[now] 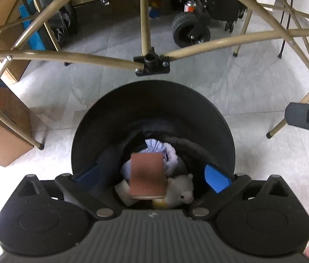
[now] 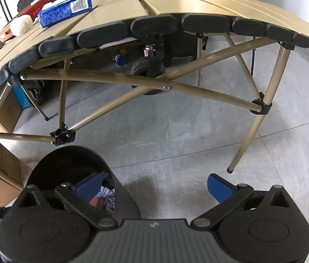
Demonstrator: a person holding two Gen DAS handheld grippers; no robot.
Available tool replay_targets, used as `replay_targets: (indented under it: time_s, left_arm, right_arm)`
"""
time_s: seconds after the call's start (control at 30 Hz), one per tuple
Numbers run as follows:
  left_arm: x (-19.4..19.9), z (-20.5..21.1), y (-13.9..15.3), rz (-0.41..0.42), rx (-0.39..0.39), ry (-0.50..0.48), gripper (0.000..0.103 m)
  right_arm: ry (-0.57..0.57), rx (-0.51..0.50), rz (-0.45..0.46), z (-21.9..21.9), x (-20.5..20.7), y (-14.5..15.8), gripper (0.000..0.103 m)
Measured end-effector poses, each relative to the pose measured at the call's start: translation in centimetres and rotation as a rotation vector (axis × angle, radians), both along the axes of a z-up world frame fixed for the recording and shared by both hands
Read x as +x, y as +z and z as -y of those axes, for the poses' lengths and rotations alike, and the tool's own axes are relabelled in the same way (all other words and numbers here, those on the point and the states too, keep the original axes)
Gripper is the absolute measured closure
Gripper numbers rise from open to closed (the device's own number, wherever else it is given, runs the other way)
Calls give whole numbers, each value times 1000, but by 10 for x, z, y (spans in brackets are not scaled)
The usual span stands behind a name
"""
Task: Collect trash
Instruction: 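Raise both open tools from the bin toward the table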
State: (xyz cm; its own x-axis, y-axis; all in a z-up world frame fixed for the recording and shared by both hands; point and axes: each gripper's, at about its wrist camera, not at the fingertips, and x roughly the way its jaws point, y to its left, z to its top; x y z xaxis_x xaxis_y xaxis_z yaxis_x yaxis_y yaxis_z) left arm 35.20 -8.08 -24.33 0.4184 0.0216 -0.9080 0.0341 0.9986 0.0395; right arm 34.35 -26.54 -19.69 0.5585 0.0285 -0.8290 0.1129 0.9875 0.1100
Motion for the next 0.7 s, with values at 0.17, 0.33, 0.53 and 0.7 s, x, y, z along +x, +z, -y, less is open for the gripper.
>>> replay_targets:
  time_s: [0.17,0.33,0.53,0.7]
  left_arm:
    - [1,-2,-1,-19,-3,3,0]
    - [-1,-1,2,-13,-7,-9,0]
    - [-3,-2,7,-7,-17,-11,0]
    - [-6,-5,16,13,-28,-3,0]
  right_arm:
    - [3,3,0,0,0,0,0]
    - [0,8,1,0,0,0,0]
    - [1,12,5,0,-1,1,0]
    - [3,21,24,0,-3,7,0]
